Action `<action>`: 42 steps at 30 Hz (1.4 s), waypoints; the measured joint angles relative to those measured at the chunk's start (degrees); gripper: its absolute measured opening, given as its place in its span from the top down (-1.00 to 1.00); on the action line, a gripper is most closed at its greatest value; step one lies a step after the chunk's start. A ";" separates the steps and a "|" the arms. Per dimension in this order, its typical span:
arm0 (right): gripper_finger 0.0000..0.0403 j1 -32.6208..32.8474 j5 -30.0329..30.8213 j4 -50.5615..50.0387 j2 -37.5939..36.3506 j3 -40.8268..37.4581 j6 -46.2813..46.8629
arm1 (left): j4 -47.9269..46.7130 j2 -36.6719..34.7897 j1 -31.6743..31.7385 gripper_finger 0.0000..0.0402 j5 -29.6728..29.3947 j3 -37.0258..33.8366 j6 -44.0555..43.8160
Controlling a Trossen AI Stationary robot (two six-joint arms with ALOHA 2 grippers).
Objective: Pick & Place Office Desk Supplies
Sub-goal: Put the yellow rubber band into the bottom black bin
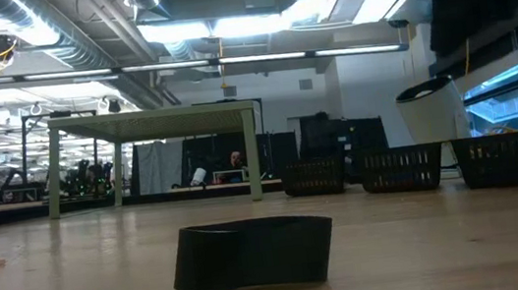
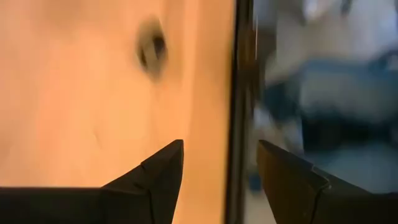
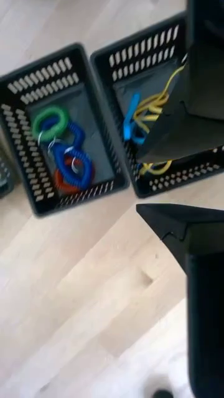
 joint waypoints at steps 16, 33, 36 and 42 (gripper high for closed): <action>0.41 3.74 1.82 1.84 0.02 0.00 -0.02 | -12.21 9.32 -10.25 0.02 16.11 0.00 -6.47; 0.41 3.73 4.86 3.54 0.02 0.00 -0.17 | -23.07 15.22 -14.04 0.02 20.61 -0.02 -3.67; 0.41 3.73 5.82 3.56 0.02 0.00 -0.17 | -24.70 15.91 -13.89 0.02 20.52 -0.02 -2.44; 0.41 3.73 6.11 3.56 0.02 0.00 -0.19 | -23.29 16.17 -12.45 0.03 25.25 -2.28 -1.45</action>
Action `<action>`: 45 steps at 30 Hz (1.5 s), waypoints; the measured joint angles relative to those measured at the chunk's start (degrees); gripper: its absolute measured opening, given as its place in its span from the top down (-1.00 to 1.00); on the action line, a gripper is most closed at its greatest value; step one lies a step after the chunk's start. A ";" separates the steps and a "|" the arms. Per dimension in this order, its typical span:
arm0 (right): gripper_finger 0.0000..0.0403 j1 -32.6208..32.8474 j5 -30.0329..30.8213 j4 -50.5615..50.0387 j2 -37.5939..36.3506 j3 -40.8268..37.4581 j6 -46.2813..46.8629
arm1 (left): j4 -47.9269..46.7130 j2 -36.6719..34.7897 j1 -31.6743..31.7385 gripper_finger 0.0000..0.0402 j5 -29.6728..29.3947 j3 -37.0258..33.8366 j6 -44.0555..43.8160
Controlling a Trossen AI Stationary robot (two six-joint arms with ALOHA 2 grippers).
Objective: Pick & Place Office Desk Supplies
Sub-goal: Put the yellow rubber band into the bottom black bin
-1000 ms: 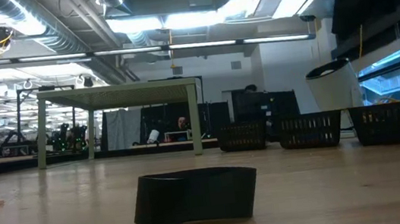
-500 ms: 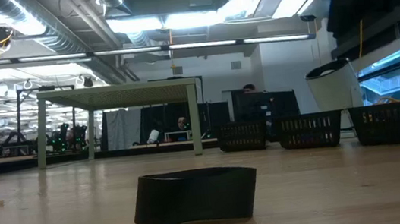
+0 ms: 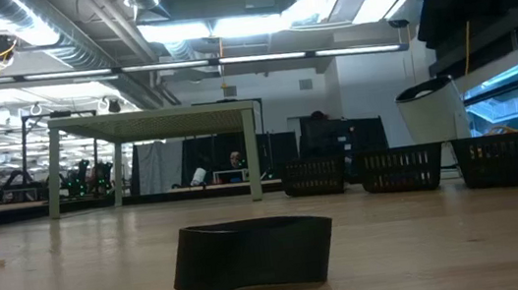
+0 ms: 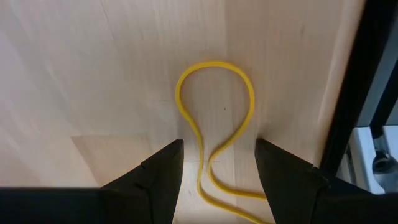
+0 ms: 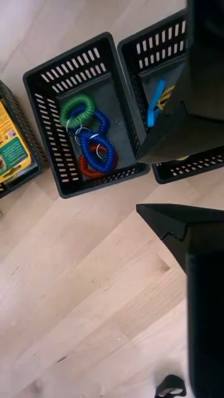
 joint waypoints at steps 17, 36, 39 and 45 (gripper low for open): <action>0.41 0.00 -0.04 0.42 0.00 -0.02 -0.29 | 5.65 -0.73 4.18 0.68 5.46 -5.18 1.66; 0.41 0.00 0.21 0.47 0.00 -0.02 -1.54 | 8.12 -2.59 5.37 0.99 -8.27 -1.42 0.09; 0.41 0.00 0.21 0.79 0.00 -0.02 -1.56 | 9.51 -4.56 6.02 0.99 -17.70 -0.56 0.17; 0.41 0.00 0.23 0.87 0.00 -0.02 -1.71 | 14.30 -8.99 7.78 0.99 -31.41 0.09 3.63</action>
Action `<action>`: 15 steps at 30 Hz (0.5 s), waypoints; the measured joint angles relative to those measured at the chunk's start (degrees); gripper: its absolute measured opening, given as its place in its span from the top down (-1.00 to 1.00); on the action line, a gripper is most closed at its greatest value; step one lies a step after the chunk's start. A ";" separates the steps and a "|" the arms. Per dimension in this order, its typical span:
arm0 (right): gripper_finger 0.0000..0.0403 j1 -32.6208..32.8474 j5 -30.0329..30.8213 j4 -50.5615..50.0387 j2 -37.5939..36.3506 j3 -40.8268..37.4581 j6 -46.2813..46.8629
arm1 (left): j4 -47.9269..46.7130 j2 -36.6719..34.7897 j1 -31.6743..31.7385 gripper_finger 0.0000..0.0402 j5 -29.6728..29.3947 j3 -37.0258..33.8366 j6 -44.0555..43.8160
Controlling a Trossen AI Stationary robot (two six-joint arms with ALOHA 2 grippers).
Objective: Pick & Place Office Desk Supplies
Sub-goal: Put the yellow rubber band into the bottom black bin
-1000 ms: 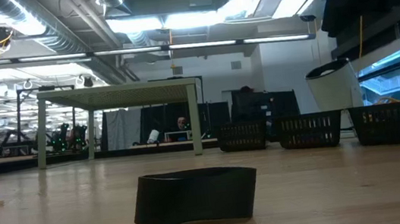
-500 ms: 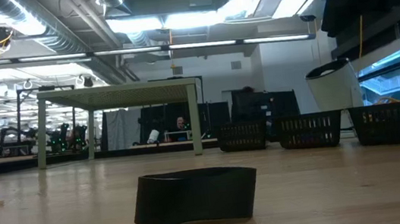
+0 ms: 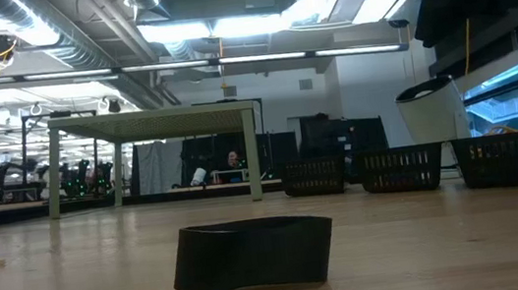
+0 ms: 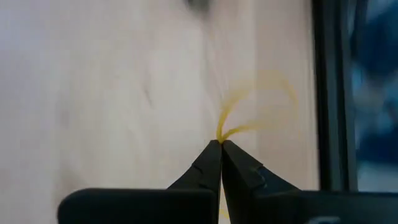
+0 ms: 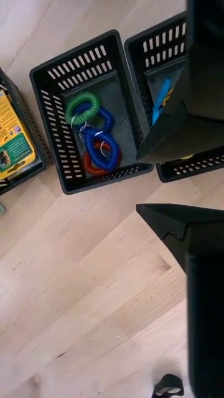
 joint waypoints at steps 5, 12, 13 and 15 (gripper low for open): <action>0.41 0.00 0.31 0.26 0.00 0.00 -0.08 | 5.00 -3.30 1.73 0.99 -11.59 0.08 6.39; 0.41 0.00 1.57 6.55 0.62 0.00 -6.99 | 16.98 -6.02 5.66 0.99 -25.60 0.11 22.26; 0.41 0.00 1.51 8.05 0.91 0.00 -8.72 | 18.63 -6.28 6.19 0.99 -26.84 0.11 24.87; 0.41 0.00 1.42 10.95 1.42 -0.01 -12.07 | 23.01 -6.62 7.88 0.99 -28.51 0.11 30.52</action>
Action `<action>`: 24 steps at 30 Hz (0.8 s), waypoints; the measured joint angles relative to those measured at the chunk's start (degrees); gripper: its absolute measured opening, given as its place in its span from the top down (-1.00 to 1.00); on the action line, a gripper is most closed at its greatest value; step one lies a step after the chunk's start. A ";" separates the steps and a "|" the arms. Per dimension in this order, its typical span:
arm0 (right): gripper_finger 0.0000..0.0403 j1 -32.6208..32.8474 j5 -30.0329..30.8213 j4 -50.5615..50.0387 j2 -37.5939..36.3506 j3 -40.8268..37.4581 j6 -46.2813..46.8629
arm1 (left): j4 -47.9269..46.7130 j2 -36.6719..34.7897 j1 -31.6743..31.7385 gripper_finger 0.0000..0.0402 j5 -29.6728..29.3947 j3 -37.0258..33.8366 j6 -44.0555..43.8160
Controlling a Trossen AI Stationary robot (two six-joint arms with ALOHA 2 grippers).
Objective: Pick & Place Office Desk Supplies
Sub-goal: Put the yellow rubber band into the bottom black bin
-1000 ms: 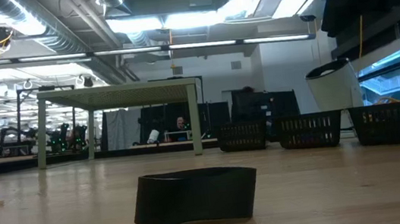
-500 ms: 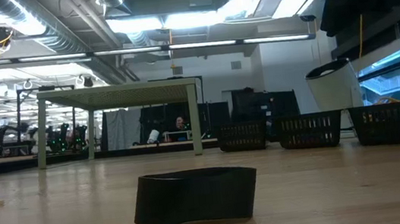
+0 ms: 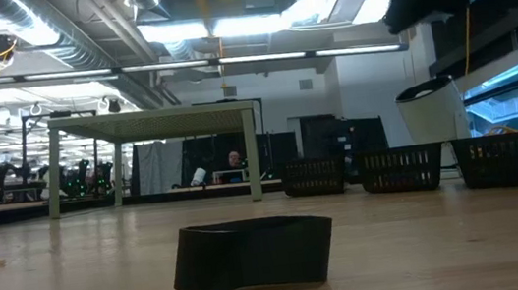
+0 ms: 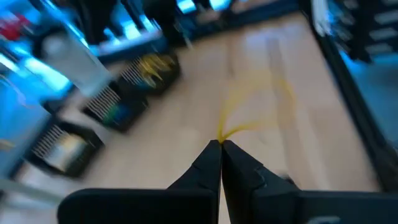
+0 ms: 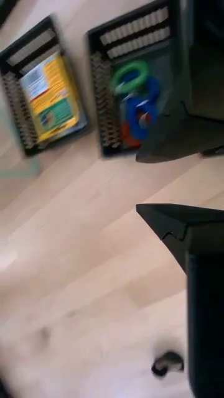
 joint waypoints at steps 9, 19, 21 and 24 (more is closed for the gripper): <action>0.41 0.13 -5.83 13.12 5.86 0.01 -11.69 | 19.06 -0.95 5.35 0.99 -2.17 0.09 18.25; 0.41 2.06 -17.95 25.13 11.43 0.01 -20.42 | 27.90 -0.95 7.08 0.99 -2.00 0.09 27.19; 0.41 2.29 -18.88 26.73 11.46 0.01 -21.29 | 28.47 -0.95 7.08 0.99 -2.01 0.09 27.92; 0.40 2.43 -19.01 30.99 11.46 0.01 -23.14 | 28.69 -0.95 7.08 0.99 -2.01 0.09 28.01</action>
